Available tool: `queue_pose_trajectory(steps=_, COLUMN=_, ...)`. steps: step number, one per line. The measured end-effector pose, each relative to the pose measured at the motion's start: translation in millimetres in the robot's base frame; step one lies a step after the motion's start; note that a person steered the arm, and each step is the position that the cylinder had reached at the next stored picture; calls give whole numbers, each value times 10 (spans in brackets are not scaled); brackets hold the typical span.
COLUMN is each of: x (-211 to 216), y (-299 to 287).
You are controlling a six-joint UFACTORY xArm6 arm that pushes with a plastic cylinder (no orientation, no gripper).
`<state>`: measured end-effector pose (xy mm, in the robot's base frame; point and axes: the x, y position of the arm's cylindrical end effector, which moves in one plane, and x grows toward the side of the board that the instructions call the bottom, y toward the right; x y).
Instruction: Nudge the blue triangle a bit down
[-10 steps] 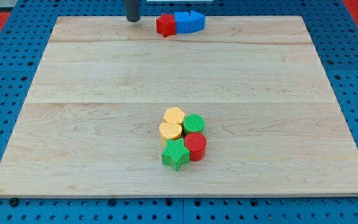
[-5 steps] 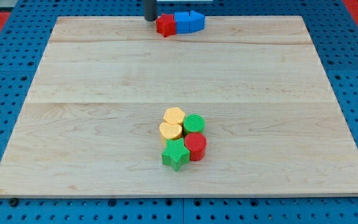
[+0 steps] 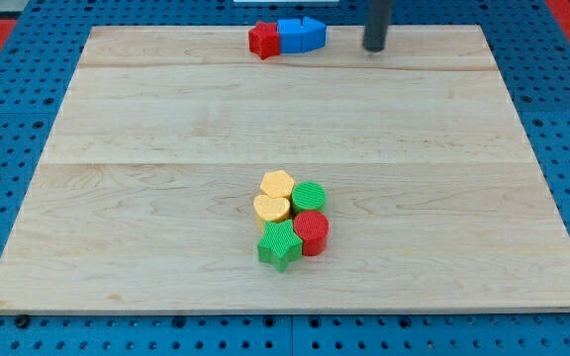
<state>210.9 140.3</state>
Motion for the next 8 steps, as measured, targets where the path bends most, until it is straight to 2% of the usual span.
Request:
queue_pose_trajectory(steps=1, x=-197, y=30)
queue_pose_trajectory(steps=5, x=-181, y=-675)
queue_pose_trajectory(steps=8, x=-187, y=-853)
